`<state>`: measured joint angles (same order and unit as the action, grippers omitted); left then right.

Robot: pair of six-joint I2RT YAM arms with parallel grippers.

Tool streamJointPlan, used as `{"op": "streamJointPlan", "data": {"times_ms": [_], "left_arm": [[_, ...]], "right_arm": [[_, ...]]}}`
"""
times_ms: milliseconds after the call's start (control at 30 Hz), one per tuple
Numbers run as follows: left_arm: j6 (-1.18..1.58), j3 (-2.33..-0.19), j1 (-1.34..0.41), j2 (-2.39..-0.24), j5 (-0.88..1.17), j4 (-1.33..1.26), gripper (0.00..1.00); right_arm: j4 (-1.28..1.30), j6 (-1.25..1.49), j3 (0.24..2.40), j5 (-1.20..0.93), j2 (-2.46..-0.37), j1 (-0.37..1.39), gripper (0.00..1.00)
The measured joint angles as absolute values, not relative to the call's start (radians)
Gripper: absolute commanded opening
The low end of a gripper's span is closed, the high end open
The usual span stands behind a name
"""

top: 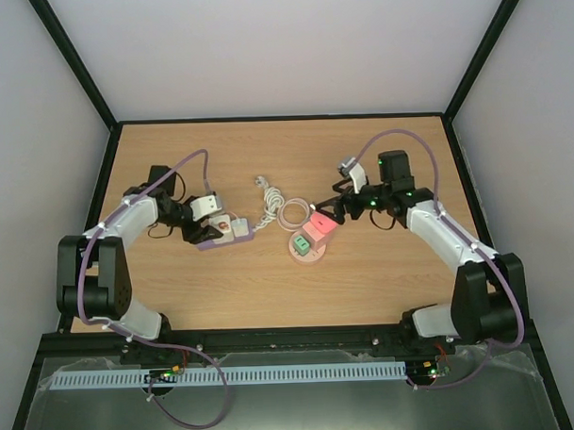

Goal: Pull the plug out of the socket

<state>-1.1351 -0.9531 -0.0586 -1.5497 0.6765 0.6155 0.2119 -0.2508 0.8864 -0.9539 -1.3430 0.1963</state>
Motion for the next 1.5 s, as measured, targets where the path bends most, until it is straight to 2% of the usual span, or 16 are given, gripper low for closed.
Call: {"op": "streamJointPlan", "data": {"times_ms": [100,233,333,533,867,1167,1500], "left_arm": [[-1.163,-0.950,-0.059,-1.548,0.685,0.619,0.62],[-1.173,-0.947,-0.059,-1.540,0.682,0.624,0.82],[-1.169,-0.927,-0.059,-1.534,0.670,0.640,0.86],[-1.143,-0.892,-0.041,-1.462,0.678,0.652,0.88],[-1.081,-0.765,-0.005,-1.354,0.708,0.557,0.89],[-1.072,-0.739,0.024,-1.322,0.735,0.527,0.95],[-1.104,-0.709,0.066,-1.321,0.765,0.526,0.90]], "right_arm": [[0.250,-0.294,0.918,-0.923,-1.363,0.268,0.98],[0.286,-0.368,0.985,-0.871,-1.402,0.359,0.99],[0.296,-0.428,1.039,-0.835,-1.434,0.425,1.00],[0.315,-0.525,1.184,-0.808,-1.565,0.522,0.97],[0.358,-0.669,1.353,-0.788,-1.828,0.685,0.85],[0.438,-0.799,1.540,-0.786,-2.014,0.722,0.76],[0.488,-0.860,1.608,-0.775,-2.116,0.764,0.57]]}}
